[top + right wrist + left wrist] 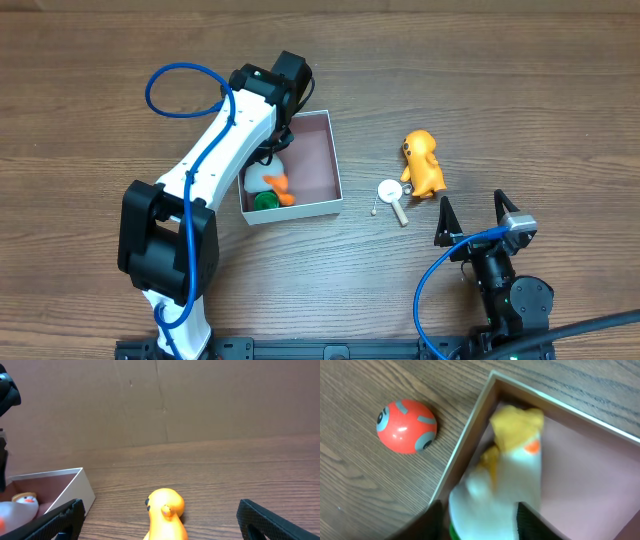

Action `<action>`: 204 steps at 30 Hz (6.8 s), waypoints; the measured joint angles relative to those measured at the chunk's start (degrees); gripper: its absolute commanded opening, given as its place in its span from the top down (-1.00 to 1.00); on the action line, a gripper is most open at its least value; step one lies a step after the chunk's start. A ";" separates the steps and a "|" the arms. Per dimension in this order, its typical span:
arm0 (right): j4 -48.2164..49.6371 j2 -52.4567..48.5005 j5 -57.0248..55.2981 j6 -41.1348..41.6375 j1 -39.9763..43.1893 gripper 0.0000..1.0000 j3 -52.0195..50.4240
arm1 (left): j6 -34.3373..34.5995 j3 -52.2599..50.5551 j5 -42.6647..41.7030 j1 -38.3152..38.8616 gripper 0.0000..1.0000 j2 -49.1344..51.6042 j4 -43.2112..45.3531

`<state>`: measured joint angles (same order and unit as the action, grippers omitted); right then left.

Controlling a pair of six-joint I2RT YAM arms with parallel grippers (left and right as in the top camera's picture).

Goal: Pack container

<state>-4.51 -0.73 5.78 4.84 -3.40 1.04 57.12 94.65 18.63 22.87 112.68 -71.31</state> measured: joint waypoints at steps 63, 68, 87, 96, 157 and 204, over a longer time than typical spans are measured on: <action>-0.02 0.00 -0.02 0.02 0.00 -1.00 0.00 | -24.55 -11.72 -16.02 -19.28 -0.97 -14.86 4.92; -0.02 0.00 -0.02 0.02 0.00 -1.00 0.00 | -24.46 -21.11 -19.80 -21.84 -0.97 -14.69 13.31; -0.02 0.00 0.00 0.00 0.00 -1.00 0.00 | -32.89 -23.54 -25.77 -21.18 -1.00 -14.64 24.02; -0.02 0.00 -0.02 0.00 0.00 -1.00 0.00 | -33.77 -23.54 -25.38 -23.17 -1.00 -14.62 23.15; -0.02 0.00 -1.33 0.00 0.00 -1.00 0.00 | -42.56 -22.16 -16.20 -25.99 -1.00 -14.64 11.52; -40.65 -69.57 6.47 -2.16 -12.98 -1.00 47.63 | -42.56 -21.97 -15.98 -25.99 -1.00 -14.64 11.50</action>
<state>-45.17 -70.30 12.25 2.68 -16.38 48.66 14.57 72.69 2.66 -3.11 98.04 -59.81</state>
